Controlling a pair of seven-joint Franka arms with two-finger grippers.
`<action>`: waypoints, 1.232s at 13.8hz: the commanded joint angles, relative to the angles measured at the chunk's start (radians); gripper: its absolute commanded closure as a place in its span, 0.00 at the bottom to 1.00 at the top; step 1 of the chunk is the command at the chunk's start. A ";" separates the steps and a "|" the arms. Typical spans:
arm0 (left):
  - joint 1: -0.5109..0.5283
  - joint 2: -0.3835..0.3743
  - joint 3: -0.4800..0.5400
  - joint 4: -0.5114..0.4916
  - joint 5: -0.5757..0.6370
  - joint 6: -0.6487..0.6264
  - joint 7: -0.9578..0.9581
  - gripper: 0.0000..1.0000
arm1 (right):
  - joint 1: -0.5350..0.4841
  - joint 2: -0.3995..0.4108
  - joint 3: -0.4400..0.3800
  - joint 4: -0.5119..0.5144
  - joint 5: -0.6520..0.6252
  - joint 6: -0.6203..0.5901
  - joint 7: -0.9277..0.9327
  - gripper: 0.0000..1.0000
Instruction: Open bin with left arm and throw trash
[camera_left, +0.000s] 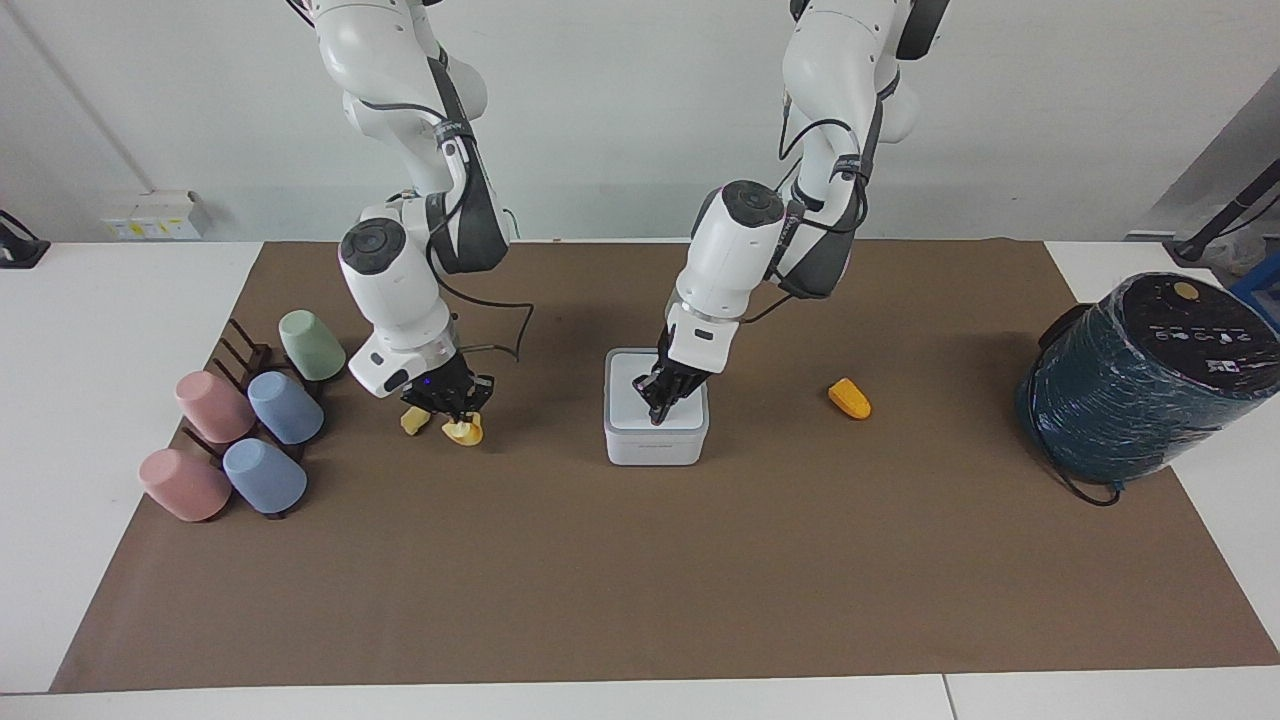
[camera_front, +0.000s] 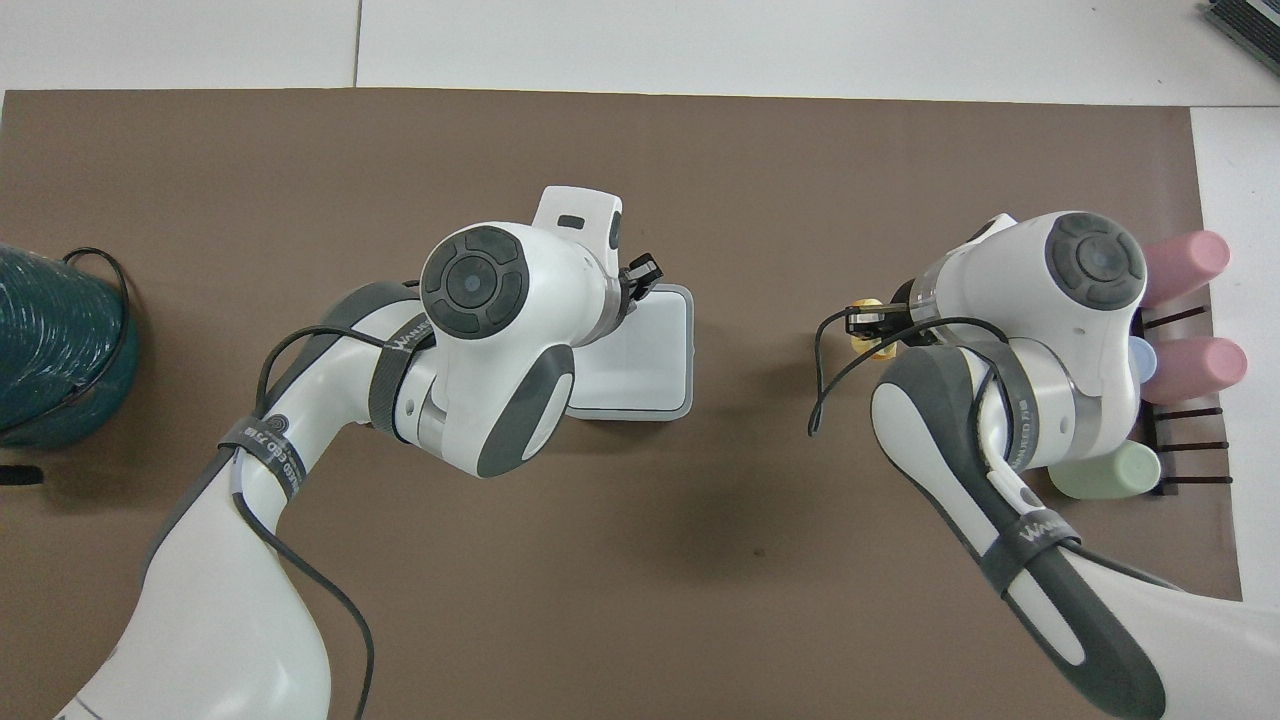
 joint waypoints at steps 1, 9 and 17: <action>-0.022 0.004 0.017 -0.033 0.009 0.010 0.001 1.00 | 0.006 -0.022 0.010 0.079 0.012 -0.096 0.094 1.00; 0.024 0.012 0.026 0.152 0.028 -0.235 0.020 1.00 | 0.000 -0.136 0.026 0.084 0.110 -0.184 0.137 1.00; 0.203 -0.019 0.026 0.294 0.107 -0.594 0.326 1.00 | 0.133 -0.095 0.042 0.090 0.159 -0.029 0.281 1.00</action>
